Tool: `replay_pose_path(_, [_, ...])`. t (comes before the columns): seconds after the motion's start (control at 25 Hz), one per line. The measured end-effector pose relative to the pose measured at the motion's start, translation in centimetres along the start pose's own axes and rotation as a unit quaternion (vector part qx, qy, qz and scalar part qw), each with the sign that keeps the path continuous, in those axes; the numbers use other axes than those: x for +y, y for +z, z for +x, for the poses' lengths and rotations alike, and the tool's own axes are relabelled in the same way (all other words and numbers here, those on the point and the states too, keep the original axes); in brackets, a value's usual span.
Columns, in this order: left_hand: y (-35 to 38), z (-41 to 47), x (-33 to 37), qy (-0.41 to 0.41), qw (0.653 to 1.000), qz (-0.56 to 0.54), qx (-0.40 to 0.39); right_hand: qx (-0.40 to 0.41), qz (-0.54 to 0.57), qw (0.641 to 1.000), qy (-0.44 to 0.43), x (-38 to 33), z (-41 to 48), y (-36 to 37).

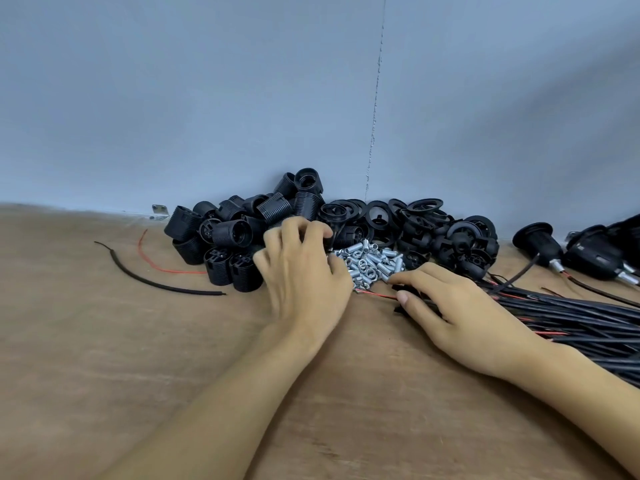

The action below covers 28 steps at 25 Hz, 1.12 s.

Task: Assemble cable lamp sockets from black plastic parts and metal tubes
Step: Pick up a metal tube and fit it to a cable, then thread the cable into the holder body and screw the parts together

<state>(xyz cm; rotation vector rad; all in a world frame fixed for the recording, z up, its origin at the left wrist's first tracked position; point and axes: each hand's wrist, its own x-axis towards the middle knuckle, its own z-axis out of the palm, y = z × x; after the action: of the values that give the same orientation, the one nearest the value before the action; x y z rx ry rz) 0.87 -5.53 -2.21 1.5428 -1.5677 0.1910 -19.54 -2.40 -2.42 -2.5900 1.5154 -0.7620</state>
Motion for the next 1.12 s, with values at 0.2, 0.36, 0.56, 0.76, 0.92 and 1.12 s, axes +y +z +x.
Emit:
replay_pose_path(0.2, [0.5,0.8,-2.3,0.018,0.985,0.158,-0.068,0.0,-0.002,1.0,0.0,-0.1,-0.1,0.0])
replay_pose_path(0.36, [0.9,1.0,-2.5,0.011,0.983,0.168,-0.068,0.002,-0.004,1.0,0.001,-0.1,-0.1,0.1])
replay_pose_path(0.56, [0.9,1.1,-2.9,-0.005,0.984,0.167,-0.066,-0.001,-0.007,1.0,0.002,-0.1,-0.1,0.2])
replay_pose_path(0.76, [0.7,1.1,-2.8,-0.015,0.992,0.128,-0.017,0.0,-0.009,1.0,0.002,-0.1,-0.1,0.2])
replay_pose_path(0.92, [0.7,0.9,-2.3,-0.004,0.994,0.105,0.012,0.0,-0.009,1.0,0.002,-0.1,-0.1,0.2])
replay_pose_path(1.12, [0.7,1.2,-3.0,-0.03,0.995,0.097,0.008,0.003,-0.01,1.0,0.001,-0.1,-0.1,0.2])
